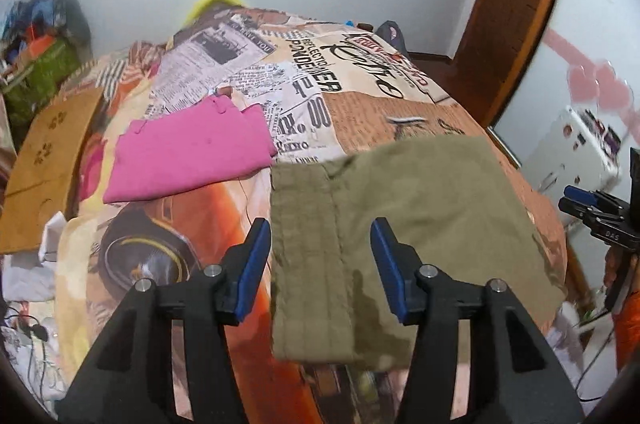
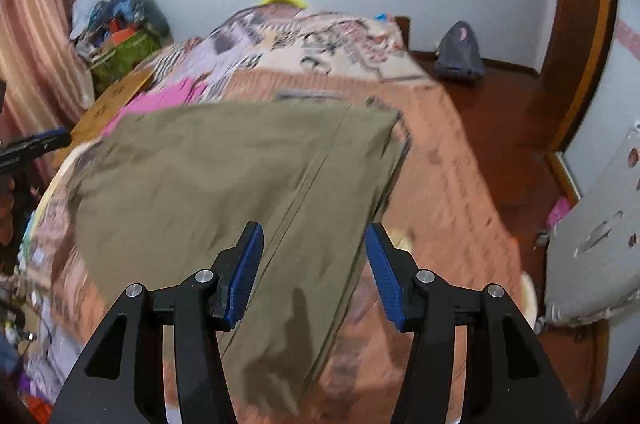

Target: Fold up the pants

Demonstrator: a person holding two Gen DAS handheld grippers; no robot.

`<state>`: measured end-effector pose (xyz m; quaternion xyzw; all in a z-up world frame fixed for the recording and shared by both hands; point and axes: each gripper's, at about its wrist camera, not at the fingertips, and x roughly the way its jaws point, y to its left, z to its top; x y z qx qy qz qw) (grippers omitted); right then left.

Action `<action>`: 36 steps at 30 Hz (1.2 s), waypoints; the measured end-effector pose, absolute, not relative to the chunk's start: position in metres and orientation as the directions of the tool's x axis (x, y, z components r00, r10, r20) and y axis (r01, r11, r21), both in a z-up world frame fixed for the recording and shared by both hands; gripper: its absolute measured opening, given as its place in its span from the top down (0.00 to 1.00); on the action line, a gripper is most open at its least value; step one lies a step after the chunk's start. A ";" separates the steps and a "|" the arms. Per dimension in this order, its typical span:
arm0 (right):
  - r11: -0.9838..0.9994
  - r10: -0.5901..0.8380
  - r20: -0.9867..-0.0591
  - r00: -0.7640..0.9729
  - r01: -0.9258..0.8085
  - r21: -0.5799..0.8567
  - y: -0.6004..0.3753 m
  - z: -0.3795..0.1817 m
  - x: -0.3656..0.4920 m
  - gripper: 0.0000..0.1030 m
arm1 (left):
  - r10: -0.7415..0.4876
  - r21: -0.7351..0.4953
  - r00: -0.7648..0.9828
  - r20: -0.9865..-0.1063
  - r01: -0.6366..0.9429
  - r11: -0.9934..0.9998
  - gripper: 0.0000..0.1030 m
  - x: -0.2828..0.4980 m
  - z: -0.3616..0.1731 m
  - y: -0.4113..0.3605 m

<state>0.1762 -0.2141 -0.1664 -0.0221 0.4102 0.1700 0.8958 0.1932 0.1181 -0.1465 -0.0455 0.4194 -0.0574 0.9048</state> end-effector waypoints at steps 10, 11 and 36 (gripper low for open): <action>0.957 0.268 -0.790 0.551 -0.245 0.154 -0.224 -0.204 0.268 0.52 | -0.143 -0.159 0.562 -0.815 0.020 0.987 0.50 0.268 -0.186 0.135; 0.958 0.264 -0.794 0.547 -0.244 0.151 -0.224 -0.209 0.276 0.52 | -0.150 -0.165 0.555 -0.819 0.023 0.986 0.50 0.272 -0.190 0.135; 0.914 0.340 -0.783 0.521 -0.378 0.145 -0.209 -0.234 0.340 0.90 | -0.168 -0.155 0.594 -0.787 0.073 0.985 0.80 0.274 -0.194 0.120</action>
